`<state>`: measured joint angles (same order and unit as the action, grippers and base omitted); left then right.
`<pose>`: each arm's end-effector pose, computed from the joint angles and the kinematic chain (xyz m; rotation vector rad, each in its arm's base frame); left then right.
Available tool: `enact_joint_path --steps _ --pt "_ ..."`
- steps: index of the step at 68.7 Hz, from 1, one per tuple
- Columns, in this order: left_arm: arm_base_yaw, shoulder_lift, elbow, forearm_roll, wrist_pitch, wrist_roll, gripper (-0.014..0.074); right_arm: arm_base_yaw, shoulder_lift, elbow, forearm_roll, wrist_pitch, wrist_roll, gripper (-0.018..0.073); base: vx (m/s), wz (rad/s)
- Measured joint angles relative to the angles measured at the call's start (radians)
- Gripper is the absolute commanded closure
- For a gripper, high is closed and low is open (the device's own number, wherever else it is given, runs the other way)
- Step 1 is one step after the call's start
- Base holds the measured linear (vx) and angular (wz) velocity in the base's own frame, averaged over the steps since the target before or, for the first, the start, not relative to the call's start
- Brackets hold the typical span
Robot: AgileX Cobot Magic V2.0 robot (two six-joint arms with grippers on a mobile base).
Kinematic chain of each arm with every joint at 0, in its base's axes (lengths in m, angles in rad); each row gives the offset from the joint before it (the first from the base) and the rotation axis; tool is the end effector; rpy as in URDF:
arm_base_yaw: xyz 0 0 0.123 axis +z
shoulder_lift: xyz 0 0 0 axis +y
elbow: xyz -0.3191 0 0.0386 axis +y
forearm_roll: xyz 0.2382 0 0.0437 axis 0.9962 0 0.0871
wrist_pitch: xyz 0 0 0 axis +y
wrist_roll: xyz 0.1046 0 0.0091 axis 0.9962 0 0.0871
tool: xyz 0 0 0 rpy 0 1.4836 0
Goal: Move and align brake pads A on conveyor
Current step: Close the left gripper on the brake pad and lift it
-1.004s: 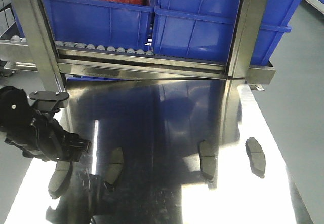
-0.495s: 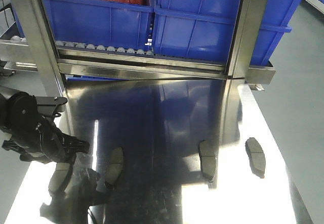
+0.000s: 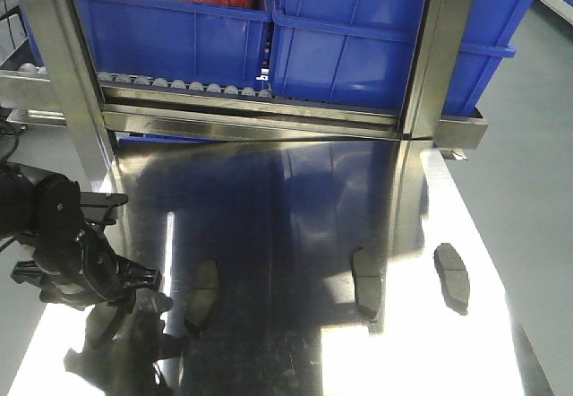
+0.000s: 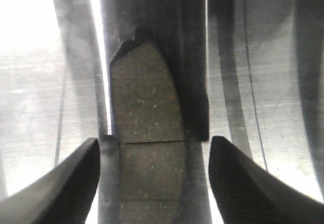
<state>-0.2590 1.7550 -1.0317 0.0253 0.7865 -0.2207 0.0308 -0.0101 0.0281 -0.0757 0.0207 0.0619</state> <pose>0.3092 -0.0800 0.2009 0.0821 2.9919 -0.0248 0.0243 0.0006 0.2028 -0.0327 1.5219 0.0124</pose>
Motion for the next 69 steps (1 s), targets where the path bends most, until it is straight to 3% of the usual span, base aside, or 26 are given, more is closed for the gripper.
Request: enact_joint_path --steps 39,48,61,69 --pt "0.000 0.040 -0.012 -0.013 0.018 0.004 0.0163 0.000 0.000 0.000 0.000 0.000 0.000 0.0571 0.00 0.00" --pt "0.000 0.040 -0.012 -0.018 0.016 0.007 0.0279 0.000 0.000 0.000 0.000 0.000 0.000 0.0571 0.00 0.00" --pt "-0.001 0.040 -0.012 -0.013 0.004 0.031 0.0608 0.000 0.000 0.000 0.000 0.000 0.000 0.0571 0.00 0.00" --pt "-0.005 0.037 -0.012 -0.008 0.001 0.038 0.0605 0.000 0.000 0.000 0.000 0.000 0.000 0.0571 0.00 0.00"
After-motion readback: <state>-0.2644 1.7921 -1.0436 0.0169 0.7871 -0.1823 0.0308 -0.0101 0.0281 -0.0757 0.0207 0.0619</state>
